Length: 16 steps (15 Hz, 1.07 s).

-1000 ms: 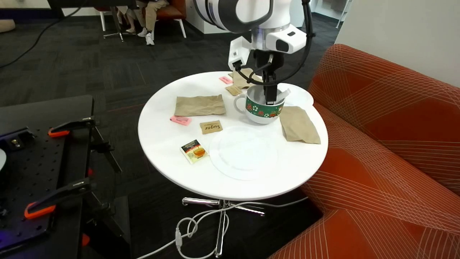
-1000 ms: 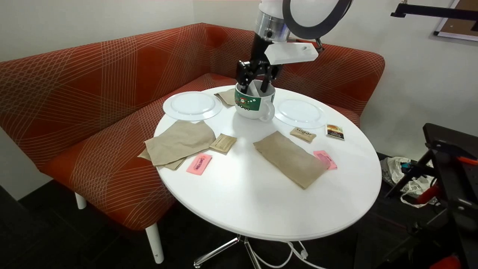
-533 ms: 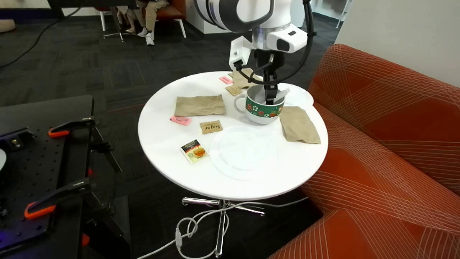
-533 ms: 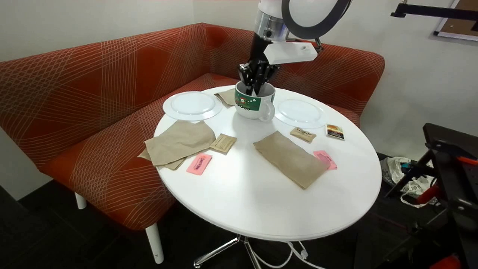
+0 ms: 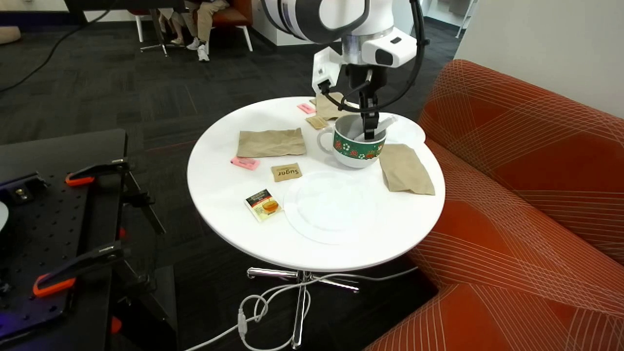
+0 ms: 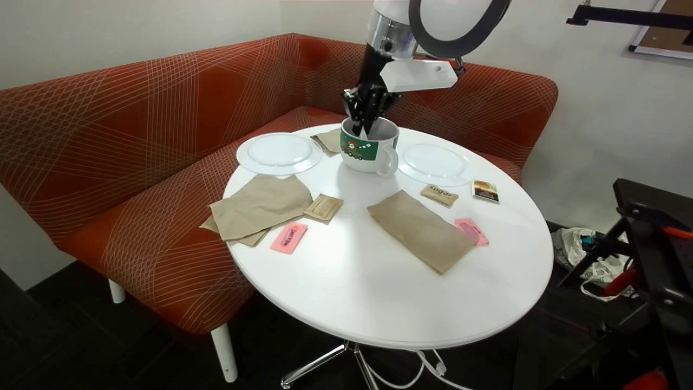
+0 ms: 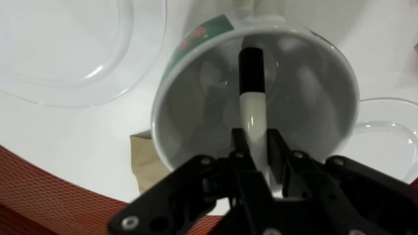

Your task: Remove the marker from the mug cup and place it on the table

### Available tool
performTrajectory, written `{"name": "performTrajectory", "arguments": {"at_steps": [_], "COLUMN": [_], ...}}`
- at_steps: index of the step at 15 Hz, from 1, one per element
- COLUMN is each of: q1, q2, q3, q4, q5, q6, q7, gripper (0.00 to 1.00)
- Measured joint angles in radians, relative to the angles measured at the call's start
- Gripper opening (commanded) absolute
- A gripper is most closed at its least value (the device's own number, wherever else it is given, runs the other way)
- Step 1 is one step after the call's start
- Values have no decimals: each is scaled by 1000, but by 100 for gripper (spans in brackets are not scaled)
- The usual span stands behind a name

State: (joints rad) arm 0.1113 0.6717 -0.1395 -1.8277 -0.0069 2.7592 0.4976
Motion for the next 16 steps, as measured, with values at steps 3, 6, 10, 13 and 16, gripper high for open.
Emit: {"name": "performTrajectory", "arguments": {"at_steps": [3,6,10,13,16], "q1": [49,122,216,267,277], "q2": [-24,-71,-159,-232,-316], "q3": [-49,-123,-216,-263,-244], "q4": [-42,-106,-199,-263,-322], "q5": [0,0,-1,-3,-3], "q6": [100,180,234,258,258], "q7": [9,37,62,62,52], "gripper": [5,5,5,5,5]}}
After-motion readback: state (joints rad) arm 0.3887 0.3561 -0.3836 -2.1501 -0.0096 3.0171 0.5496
